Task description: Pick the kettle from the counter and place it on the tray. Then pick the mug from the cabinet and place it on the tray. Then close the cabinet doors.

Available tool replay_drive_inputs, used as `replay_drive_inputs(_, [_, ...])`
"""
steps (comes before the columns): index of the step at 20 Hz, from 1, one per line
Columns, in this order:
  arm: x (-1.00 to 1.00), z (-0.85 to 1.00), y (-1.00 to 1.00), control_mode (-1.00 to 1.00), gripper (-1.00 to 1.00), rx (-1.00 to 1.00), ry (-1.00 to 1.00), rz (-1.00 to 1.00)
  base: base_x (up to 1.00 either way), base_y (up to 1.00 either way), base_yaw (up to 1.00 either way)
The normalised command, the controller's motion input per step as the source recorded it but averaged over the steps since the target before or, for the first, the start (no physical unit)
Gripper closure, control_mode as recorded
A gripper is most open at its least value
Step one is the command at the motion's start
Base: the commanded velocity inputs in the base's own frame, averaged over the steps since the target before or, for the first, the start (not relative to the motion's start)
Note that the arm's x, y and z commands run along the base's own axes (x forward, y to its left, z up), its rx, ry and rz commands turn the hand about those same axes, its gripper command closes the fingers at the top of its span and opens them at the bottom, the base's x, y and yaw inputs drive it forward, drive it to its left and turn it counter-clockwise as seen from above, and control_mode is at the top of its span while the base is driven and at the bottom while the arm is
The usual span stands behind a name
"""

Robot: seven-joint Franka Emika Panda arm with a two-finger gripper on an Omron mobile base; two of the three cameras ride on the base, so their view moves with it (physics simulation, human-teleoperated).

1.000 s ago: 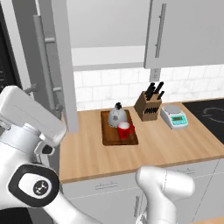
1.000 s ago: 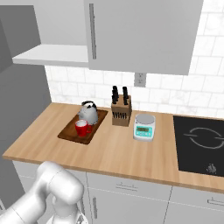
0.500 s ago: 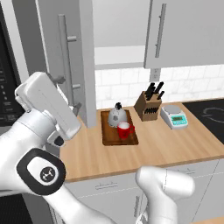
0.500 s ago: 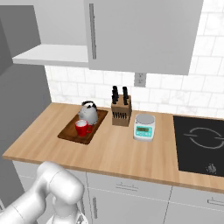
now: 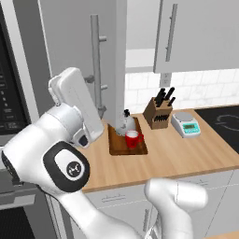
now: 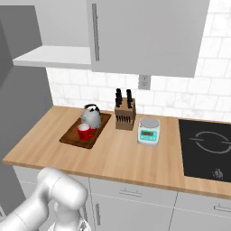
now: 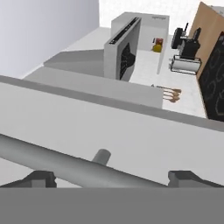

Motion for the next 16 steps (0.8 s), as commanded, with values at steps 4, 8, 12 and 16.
replay_drive_inputs(4, [0.58,0.0,-0.54,-1.0,-1.0,0.21,0.0,0.0,0.0,0.0,0.0])
replay_drive_inputs(8, [0.71,0.0,-0.54,-1.0,-1.0,0.22,0.0,0.0,0.0,0.0,0.0])
replay_drive_inputs(12, [0.89,0.04,-0.5,-1.0,-1.0,0.22,0.0,0.01,0.0,0.0,0.0])
replay_drive_inputs(16, [0.97,0.11,-0.28,-1.0,-1.0,0.2,0.0,0.08,0.0,0.0,0.0])
